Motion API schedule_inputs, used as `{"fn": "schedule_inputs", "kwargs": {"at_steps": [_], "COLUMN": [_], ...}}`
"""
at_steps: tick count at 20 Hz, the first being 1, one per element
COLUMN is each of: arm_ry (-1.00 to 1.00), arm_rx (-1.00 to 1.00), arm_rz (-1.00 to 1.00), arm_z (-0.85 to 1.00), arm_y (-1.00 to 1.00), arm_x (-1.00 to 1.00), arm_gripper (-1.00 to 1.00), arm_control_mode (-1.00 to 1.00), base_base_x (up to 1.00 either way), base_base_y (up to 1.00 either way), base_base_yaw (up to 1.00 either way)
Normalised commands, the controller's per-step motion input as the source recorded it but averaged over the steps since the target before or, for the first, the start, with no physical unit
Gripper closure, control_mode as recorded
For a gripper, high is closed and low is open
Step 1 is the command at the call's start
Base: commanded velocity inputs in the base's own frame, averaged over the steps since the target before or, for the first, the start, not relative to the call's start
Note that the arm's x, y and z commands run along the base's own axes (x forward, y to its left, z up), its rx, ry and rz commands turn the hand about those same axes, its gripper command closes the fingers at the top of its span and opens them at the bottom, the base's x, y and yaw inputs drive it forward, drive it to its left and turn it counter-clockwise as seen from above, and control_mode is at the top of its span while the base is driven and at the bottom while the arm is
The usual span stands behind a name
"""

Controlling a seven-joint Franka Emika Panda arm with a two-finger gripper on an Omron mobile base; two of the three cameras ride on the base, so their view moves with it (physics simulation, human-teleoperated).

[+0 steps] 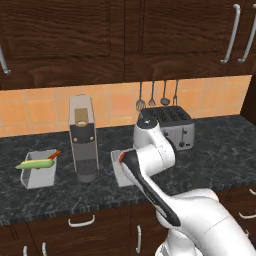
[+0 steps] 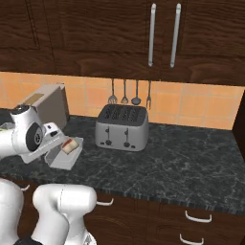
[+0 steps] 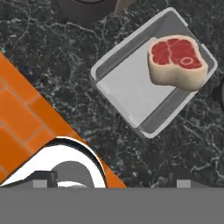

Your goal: Take the meat container that has the steak and place it on the second highest rack of the freezer. Then take the vegetable container that has the corn and carrot and place it on the highest rack of the freezer.

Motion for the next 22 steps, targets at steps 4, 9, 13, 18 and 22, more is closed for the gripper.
{"fn": "schedule_inputs", "kwargs": {"at_steps": [4, 9, 13, 18, 22], "arm_ry": [0.24, 0.21, 0.16, 0.03, 0.12], "arm_rx": [0.0, -0.03, 0.0, -0.01, -0.12], "arm_rz": [0.18, 0.14, 0.19, 0.22, 0.14], "arm_z": [-0.58, -0.6, -0.55, -0.41, -0.88], "arm_y": [0.03, 0.29, 0.13, 0.09, 0.42], "arm_x": [0.79, 0.26, 0.64, 0.59, 0.16], "arm_gripper": [-1.0, -1.0, -1.0, -1.0, -1.0], "arm_control_mode": [-1.0, -1.0, -1.0, -1.0, -1.0], "base_base_x": [0.0, 0.0, 0.0, 0.0, 0.0], "base_base_y": [0.0, 0.0, 0.0, 0.0, 0.0], "base_base_yaw": [0.0, 0.0, 0.0, 0.0, 0.0]}}
